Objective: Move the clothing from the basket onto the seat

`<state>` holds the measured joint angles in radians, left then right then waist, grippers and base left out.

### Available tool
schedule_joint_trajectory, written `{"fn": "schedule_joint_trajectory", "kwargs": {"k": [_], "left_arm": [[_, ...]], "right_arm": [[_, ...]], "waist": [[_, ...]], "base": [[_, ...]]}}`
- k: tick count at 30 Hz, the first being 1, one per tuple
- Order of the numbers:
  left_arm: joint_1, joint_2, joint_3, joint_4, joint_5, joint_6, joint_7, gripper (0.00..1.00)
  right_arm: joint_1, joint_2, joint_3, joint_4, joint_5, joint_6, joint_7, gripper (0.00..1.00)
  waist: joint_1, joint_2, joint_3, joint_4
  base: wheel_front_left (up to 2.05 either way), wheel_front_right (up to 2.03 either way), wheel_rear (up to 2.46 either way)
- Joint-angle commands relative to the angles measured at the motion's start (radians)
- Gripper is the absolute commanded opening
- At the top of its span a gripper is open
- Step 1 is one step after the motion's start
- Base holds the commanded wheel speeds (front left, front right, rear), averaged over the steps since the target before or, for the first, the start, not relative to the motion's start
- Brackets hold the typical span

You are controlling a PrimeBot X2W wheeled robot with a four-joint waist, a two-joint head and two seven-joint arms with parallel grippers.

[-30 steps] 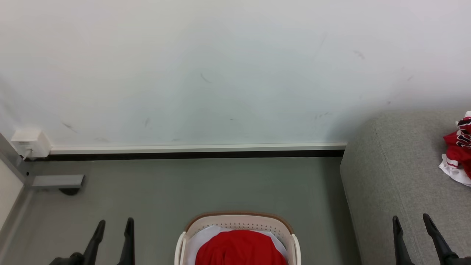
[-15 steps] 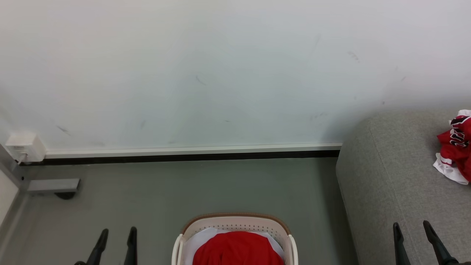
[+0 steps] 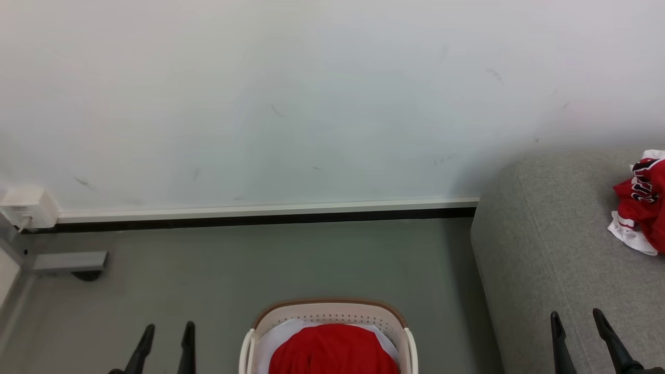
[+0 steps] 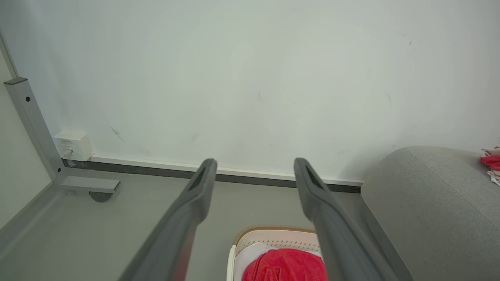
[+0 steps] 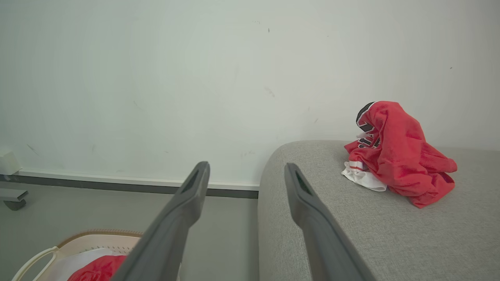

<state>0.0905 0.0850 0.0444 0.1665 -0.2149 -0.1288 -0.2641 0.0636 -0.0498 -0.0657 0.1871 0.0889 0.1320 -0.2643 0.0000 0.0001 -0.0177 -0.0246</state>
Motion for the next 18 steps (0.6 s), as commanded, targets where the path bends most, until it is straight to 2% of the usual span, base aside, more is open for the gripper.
{"fn": "schedule_joint_trajectory", "kwargs": {"k": [1, 9, 18], "left_arm": [[-0.005, 0.002, -0.001, 0.004, 0.005, -0.002, 0.000, 1.00], [-0.033, 0.019, -0.040, 0.020, -0.007, -0.002, 0.000, 1.00], [-0.119, 0.057, -0.135, 0.152, -0.019, -0.001, 0.001, 1.00]], "right_arm": [[-0.012, -0.001, 0.003, -0.007, 0.004, -0.003, 0.000, 1.00], [-0.032, -0.001, 0.008, -0.027, 0.005, -0.003, 0.000, 1.00], [-0.067, -0.002, 0.026, -0.077, 0.008, -0.003, 0.000, 1.00]], "waist": [[0.0000, -0.0001, 0.004, -0.004], [0.0000, -0.0001, 0.027, -0.049], [0.0000, -0.0001, 0.066, -0.133]], "base": [[0.00, 0.00, 0.00], [0.00, 0.00, 0.00], [0.00, 0.00, 0.00]]}}
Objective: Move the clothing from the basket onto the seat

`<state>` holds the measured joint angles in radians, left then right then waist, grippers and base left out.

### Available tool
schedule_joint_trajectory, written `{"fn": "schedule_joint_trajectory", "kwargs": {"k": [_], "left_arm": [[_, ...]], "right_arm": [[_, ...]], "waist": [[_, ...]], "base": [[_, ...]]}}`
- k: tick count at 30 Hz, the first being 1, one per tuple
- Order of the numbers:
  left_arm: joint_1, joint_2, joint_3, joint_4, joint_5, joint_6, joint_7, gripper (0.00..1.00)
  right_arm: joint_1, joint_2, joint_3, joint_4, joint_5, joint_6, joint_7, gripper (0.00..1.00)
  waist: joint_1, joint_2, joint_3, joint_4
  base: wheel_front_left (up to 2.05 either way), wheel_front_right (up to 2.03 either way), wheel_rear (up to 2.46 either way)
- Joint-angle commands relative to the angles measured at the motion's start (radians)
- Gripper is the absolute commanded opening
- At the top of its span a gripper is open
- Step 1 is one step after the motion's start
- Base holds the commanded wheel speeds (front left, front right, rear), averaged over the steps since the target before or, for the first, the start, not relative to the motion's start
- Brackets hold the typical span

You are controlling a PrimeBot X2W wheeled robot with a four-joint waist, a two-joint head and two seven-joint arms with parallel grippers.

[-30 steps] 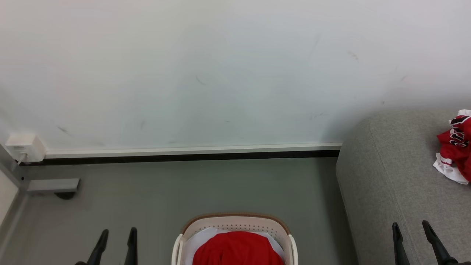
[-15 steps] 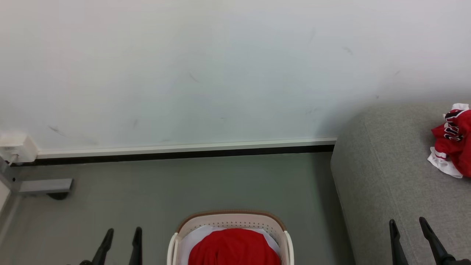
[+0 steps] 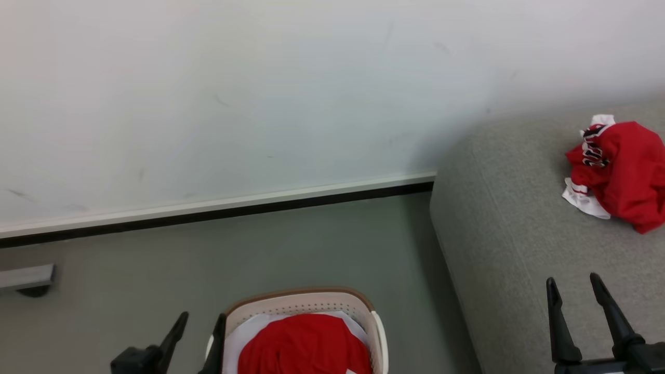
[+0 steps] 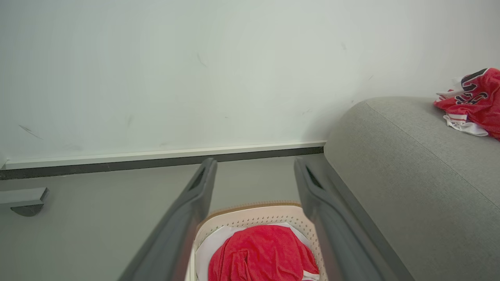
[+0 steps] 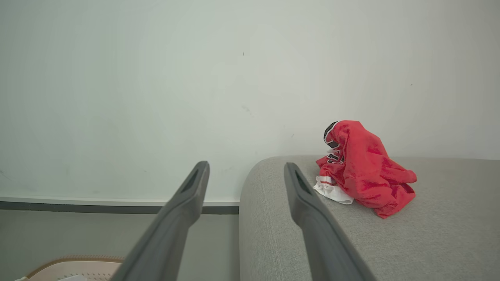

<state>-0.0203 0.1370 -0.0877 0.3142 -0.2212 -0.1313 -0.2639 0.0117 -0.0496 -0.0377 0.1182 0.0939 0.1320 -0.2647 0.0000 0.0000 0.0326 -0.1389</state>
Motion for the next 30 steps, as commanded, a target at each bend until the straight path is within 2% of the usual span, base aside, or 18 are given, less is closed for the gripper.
{"fn": "schedule_joint_trajectory", "kwargs": {"k": [1, 9, 17, 26, 30], "left_arm": [[-0.023, 0.006, -0.008, 0.019, -0.011, 0.001, 0.004, 1.00], [-0.152, 0.013, -0.066, 0.131, 0.018, 0.002, 0.101, 1.00], [-0.305, 0.036, -0.134, 0.265, 0.024, 0.001, 0.178, 1.00], [-0.447, 0.074, -0.205, 0.432, 0.030, 0.001, 0.184, 1.00], [-0.517, 0.066, -0.234, 0.490, 0.024, 0.001, 0.195, 1.00]], "right_arm": [[-0.017, -0.002, -0.001, -0.014, 0.003, -0.003, 0.001, 1.00], [-0.048, -0.001, 0.014, -0.058, 0.014, -0.003, 0.001, 1.00], [-0.112, -0.001, 0.030, -0.110, 0.029, -0.003, 0.001, 1.00], [-0.197, -0.001, 0.048, -0.153, 0.056, -0.003, 0.001, 1.00], [-0.229, -0.001, 0.053, -0.173, 0.054, -0.003, 0.001, 1.00]], "waist": [[0.0000, 0.0000, 0.022, -0.029], [0.0000, 0.0000, 0.100, -0.104], [0.0000, 0.0000, 0.243, -0.154], [0.0000, 0.0000, 0.415, -0.166], [0.0000, 0.0000, 0.490, -0.157]], "base": [[0.00, 0.00, 0.00], [0.00, 0.00, 0.00], [0.00, 0.00, 0.00], [0.00, 0.00, 0.00], [0.00, 0.00, 0.00]]}}
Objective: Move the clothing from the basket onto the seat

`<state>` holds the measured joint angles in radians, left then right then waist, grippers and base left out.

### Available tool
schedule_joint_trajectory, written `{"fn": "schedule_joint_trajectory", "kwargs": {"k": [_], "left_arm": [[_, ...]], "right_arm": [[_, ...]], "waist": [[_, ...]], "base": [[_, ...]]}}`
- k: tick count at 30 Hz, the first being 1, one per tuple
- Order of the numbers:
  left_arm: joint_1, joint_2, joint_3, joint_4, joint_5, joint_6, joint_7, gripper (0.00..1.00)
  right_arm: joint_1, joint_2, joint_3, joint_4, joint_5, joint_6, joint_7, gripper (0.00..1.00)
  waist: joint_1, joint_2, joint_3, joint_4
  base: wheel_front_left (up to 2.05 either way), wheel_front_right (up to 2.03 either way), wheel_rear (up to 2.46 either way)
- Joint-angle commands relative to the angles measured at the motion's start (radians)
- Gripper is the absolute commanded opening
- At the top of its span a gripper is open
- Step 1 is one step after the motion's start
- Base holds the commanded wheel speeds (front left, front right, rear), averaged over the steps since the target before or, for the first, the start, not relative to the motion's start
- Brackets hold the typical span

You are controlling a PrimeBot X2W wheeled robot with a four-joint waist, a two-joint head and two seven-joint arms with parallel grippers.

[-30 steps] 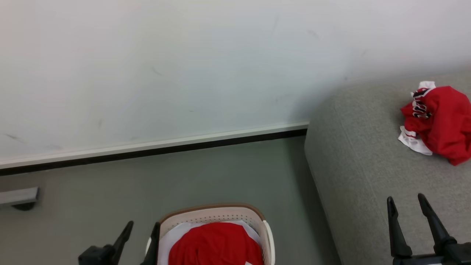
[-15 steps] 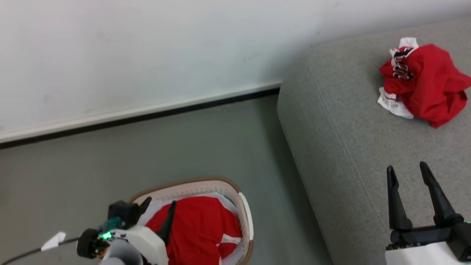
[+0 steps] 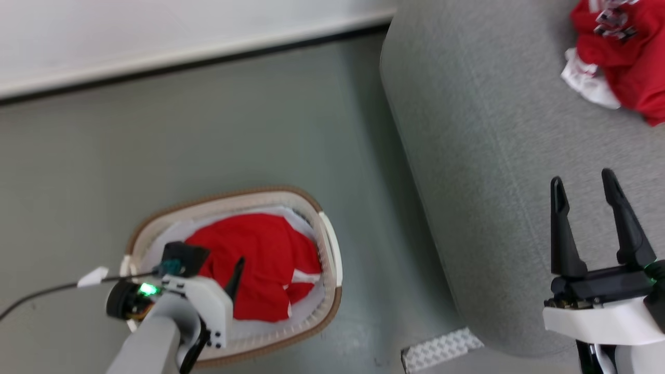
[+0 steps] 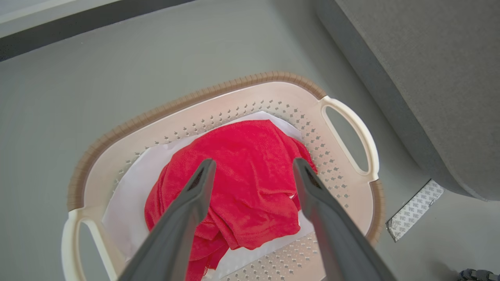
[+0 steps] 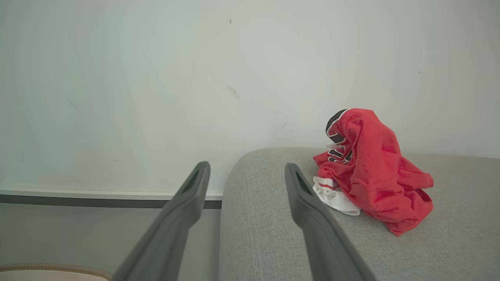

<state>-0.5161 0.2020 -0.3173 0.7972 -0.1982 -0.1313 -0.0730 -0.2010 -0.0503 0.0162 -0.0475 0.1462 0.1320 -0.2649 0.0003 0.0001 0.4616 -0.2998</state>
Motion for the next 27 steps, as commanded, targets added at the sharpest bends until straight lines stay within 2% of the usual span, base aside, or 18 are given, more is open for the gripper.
{"fn": "schedule_joint_trajectory", "kwargs": {"k": [1, 11, 20, 27], "left_arm": [[-0.043, 0.001, -0.014, 0.019, 0.007, 0.001, 0.013, 1.00], [-0.214, -0.005, -0.057, 0.169, 0.038, 0.019, 0.057, 1.00], [-0.297, 0.023, -0.068, 0.280, 0.058, 0.076, 0.037, 1.00], [-0.360, 0.030, -0.086, 0.337, 0.067, 0.075, 0.027, 1.00]], "right_arm": [[-0.024, 0.000, -0.003, -0.012, 0.002, -0.003, 0.001, 1.00], [-0.091, 0.000, 0.029, -0.063, -0.022, -0.003, 0.001, 1.00], [-0.096, 0.000, 0.038, -0.124, -0.031, -0.003, 0.001, 1.00], [-0.096, 0.000, 0.052, -0.156, -0.020, -0.003, 0.001, 1.00]], "waist": [[-0.0003, -0.0001, 0.082, 0.007], [-0.0003, -0.0001, 0.225, 0.017], [-0.0003, -0.0001, 0.268, 0.011], [-0.0003, -0.0001, 0.304, 0.012]], "base": [[0.00, 0.00, 0.00], [0.00, 0.00, 0.00], [0.00, 0.00, 0.00], [0.00, 0.00, 0.00]]}}
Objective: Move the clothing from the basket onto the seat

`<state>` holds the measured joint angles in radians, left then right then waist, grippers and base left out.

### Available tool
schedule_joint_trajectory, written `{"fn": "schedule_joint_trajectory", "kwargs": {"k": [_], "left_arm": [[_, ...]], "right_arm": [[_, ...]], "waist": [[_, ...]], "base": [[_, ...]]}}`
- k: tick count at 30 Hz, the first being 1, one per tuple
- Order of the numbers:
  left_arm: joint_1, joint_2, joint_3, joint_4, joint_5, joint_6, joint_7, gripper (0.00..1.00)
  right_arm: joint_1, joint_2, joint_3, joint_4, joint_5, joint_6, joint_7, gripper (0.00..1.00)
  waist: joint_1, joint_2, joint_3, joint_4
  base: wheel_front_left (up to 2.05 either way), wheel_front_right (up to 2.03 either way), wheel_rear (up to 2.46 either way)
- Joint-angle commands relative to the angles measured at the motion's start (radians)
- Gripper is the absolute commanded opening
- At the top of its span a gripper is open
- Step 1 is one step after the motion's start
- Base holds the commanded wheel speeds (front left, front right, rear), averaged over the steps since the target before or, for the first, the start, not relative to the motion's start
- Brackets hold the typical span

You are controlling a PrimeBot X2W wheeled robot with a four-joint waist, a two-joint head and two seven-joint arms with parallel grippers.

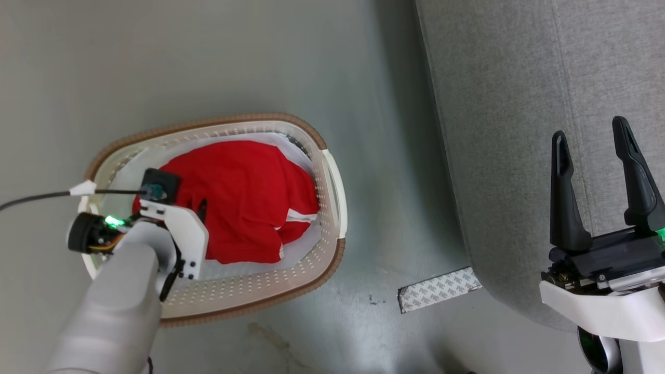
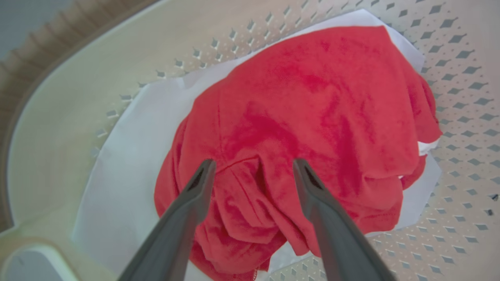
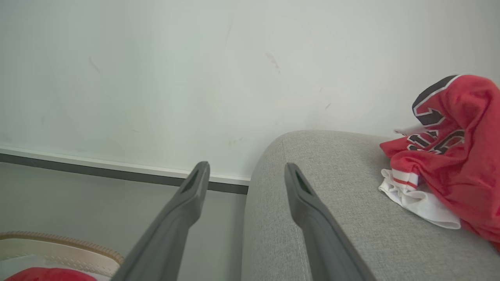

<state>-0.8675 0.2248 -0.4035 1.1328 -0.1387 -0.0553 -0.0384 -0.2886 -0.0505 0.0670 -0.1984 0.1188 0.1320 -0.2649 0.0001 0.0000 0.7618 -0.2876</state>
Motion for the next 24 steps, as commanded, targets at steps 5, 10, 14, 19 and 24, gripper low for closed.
{"fn": "schedule_joint_trajectory", "kwargs": {"k": [5, 10, 14, 19, 24], "left_arm": [[-0.043, 0.017, -0.013, 0.035, 0.011, -0.005, -0.011, 1.00], [-0.069, 0.026, -0.031, 0.061, 0.020, -0.008, -0.016, 1.00], [-0.080, 0.037, -0.042, 0.082, 0.025, -0.008, -0.016, 1.00], [-0.095, 0.043, -0.061, 0.097, 0.035, -0.008, -0.017, 1.00], [-0.107, 0.048, -0.077, 0.108, 0.039, -0.009, -0.025, 1.00]], "right_arm": [[-0.017, 0.000, 0.007, -0.014, 0.017, -0.003, 0.001, 1.00], [-0.019, 0.000, 0.009, -0.017, 0.029, -0.003, 0.001, 1.00], [-0.018, 0.000, 0.011, -0.017, 0.042, -0.003, 0.001, 1.00], [-0.021, 0.000, 0.012, -0.023, 0.050, -0.003, 0.001, 1.00], [-0.026, 0.000, 0.011, -0.022, 0.058, -0.003, 0.001, 1.00]], "waist": [[-0.0001, 0.0000, 0.035, -0.008], [-0.0001, 0.0000, 0.061, -0.017], [-0.0001, 0.0000, 0.079, -0.022], [-0.0001, 0.0000, 0.098, -0.026], [-0.0001, 0.0000, 0.108, -0.030]], "base": [[0.00, 0.00, 0.00], [0.00, 0.00, 0.00], [0.00, 0.00, 0.00], [0.00, 0.00, 0.00], [0.00, 0.00, 0.00]]}}
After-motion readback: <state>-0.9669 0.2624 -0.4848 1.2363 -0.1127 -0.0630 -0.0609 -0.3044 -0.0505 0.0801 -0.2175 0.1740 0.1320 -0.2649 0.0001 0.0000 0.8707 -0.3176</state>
